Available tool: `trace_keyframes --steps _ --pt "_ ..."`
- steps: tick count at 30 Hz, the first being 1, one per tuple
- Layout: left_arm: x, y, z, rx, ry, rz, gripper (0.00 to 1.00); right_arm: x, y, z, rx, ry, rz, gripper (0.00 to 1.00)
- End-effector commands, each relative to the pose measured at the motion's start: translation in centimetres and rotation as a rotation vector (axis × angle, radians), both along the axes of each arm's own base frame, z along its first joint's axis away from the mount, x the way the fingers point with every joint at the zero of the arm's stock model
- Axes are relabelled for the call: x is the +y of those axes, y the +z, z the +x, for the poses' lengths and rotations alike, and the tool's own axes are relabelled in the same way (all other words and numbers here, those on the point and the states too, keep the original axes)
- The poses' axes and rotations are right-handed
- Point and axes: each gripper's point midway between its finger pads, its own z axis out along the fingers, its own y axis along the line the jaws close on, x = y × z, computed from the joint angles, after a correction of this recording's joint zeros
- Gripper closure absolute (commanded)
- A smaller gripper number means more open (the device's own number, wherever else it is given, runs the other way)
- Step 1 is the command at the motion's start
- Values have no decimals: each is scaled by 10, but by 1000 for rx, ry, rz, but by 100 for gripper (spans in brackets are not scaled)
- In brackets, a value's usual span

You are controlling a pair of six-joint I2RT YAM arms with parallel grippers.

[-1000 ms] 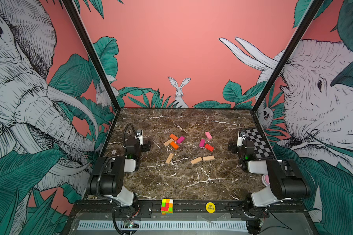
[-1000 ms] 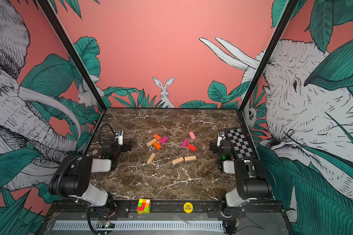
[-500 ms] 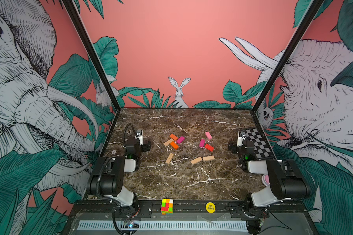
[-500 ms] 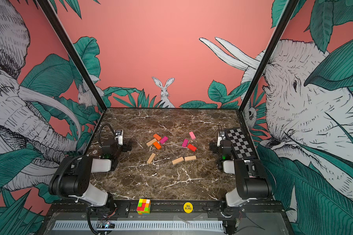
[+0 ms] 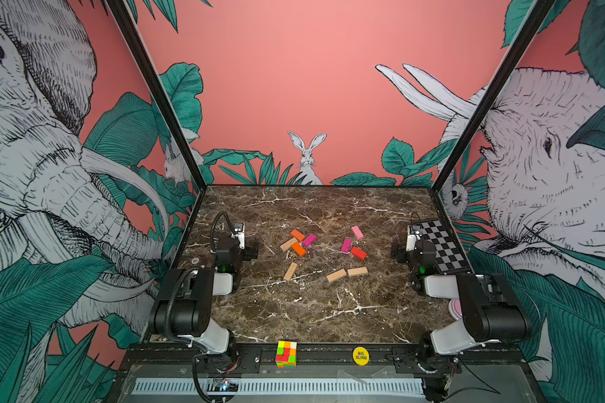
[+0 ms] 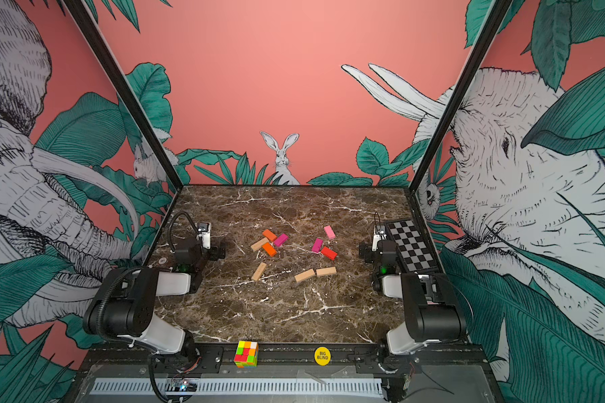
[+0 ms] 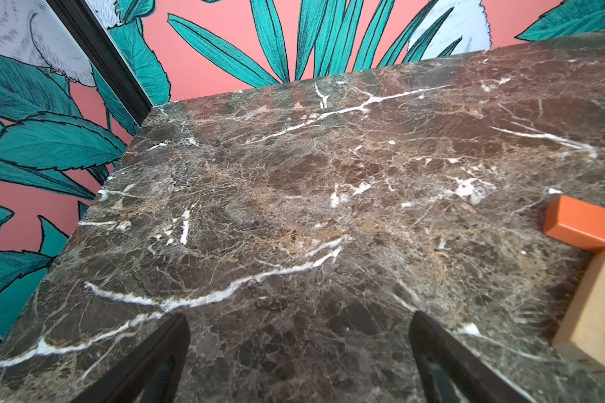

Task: Assemble the letter p with building blocks
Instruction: Pick up the building block from the center of the board.

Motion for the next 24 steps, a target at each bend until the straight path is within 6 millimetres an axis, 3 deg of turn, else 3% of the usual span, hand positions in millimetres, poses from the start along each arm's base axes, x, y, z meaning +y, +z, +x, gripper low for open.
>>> trace_keyframes --steps 1,16,19,24 --pt "-2 9 5 -29 -6 8 1 2 10 8 -37 4 -8 2" --pt "2 10 5 -36 6 -6 0 2 9 8 -35 4 -4 2" --pt "13 27 6 8 75 -1 1 -9 18 7 -58 -59 -1 2" --pt "24 75 6 -28 174 -68 0 -35 68 -5 -86 -231 22 2"
